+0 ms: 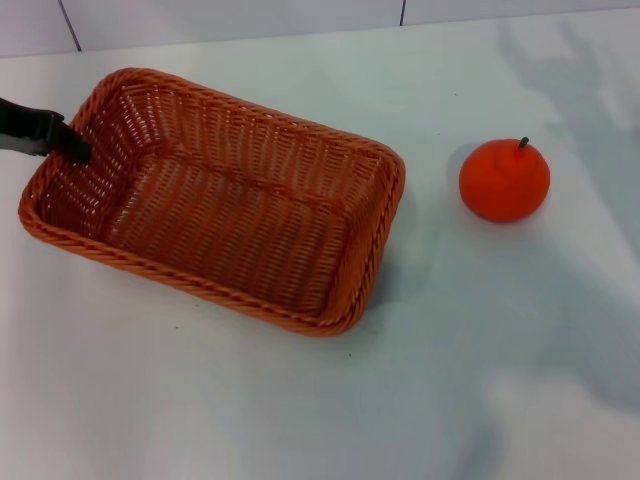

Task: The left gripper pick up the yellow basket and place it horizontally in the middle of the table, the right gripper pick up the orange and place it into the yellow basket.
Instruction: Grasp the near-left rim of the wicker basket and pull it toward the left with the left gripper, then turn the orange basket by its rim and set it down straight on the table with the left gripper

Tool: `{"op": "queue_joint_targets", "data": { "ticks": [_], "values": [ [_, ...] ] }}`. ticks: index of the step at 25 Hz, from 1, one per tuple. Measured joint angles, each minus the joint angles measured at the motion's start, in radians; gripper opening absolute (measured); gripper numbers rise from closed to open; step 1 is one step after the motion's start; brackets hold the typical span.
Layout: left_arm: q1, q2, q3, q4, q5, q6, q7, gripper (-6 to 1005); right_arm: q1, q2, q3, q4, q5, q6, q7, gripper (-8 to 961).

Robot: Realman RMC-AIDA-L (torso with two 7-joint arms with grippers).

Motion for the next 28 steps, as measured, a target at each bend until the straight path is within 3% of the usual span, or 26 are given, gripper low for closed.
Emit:
{"op": "queue_joint_targets", "data": {
  "ticks": [9,20,28],
  "values": [
    [0.030,0.037,-0.087,-0.055,-0.107,0.007,0.002,178,0.005,-0.001,0.000,0.000,0.000,0.002,-0.001,874],
    [0.085,0.027,-0.158,-0.066,-0.201,0.000,-0.005,178,0.005,-0.001,0.000,0.000,0.000,0.006,-0.002,870],
    [0.088,0.030,-0.158,-0.091,-0.206,-0.004,-0.008,179,0.005,-0.001,0.000,0.006,0.000,0.004,-0.006,866]
  ]
}}
